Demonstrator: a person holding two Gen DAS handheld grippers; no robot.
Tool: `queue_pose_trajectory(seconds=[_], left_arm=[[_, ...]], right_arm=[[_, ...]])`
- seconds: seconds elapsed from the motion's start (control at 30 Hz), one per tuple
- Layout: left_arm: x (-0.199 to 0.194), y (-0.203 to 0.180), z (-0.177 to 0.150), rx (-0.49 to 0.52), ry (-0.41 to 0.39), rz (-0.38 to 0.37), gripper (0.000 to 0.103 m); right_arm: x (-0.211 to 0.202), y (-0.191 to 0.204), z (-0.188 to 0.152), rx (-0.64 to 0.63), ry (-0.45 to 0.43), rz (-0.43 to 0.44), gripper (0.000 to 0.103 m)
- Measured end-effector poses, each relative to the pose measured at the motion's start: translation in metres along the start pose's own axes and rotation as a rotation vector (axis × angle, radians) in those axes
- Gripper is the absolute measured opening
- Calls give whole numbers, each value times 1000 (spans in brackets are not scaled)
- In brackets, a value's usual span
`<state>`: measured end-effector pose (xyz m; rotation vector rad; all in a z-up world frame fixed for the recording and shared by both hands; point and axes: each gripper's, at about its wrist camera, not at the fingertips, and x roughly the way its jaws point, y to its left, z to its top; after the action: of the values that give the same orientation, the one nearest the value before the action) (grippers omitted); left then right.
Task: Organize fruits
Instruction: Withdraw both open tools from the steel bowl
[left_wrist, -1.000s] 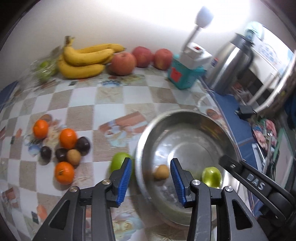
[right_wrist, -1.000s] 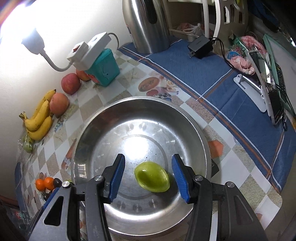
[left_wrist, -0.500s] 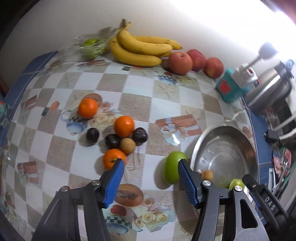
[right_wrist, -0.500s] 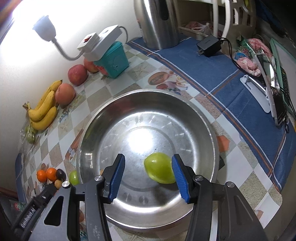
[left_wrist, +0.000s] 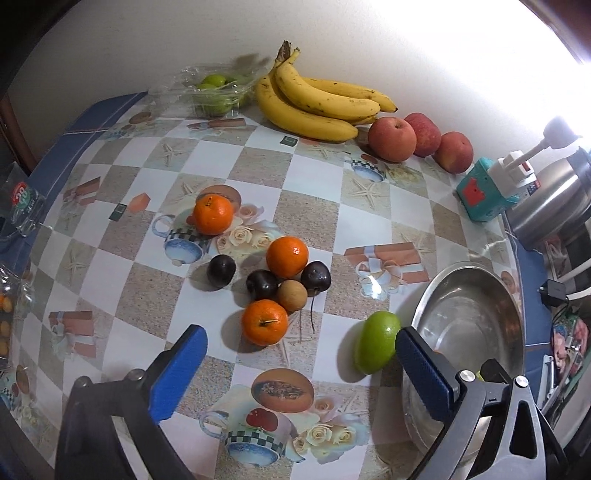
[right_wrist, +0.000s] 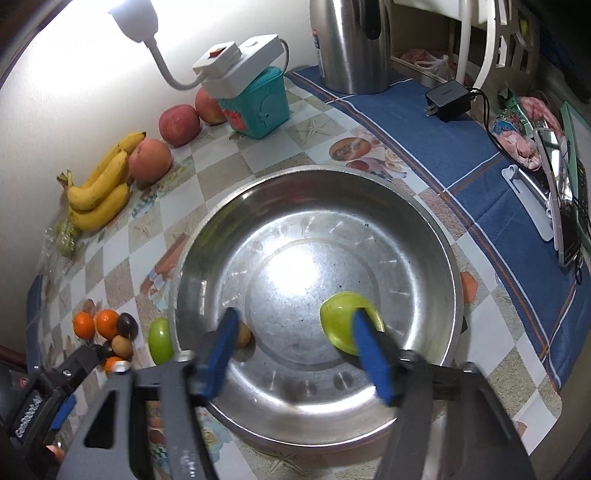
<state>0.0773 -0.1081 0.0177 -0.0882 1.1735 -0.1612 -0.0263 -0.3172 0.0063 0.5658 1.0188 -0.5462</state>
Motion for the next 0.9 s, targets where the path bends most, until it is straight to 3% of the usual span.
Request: queue_pose_trajectory(seconds=[0.27,0.37,0.43,0.9], left_arm=[[4,2,-1,3,7,25,103],[4,2,-1,6,7,30,103],[5,2,-1,7,8,32,103],[-1,8,-1,5,-8,28,103]], right_arm=[[6,5,-1,-36,20,-12,82],[7,7,-2,-46,17,-14,94],[5,9,-2,-53,4,-12,97],[-6,22,0,-60,-55,73,98]])
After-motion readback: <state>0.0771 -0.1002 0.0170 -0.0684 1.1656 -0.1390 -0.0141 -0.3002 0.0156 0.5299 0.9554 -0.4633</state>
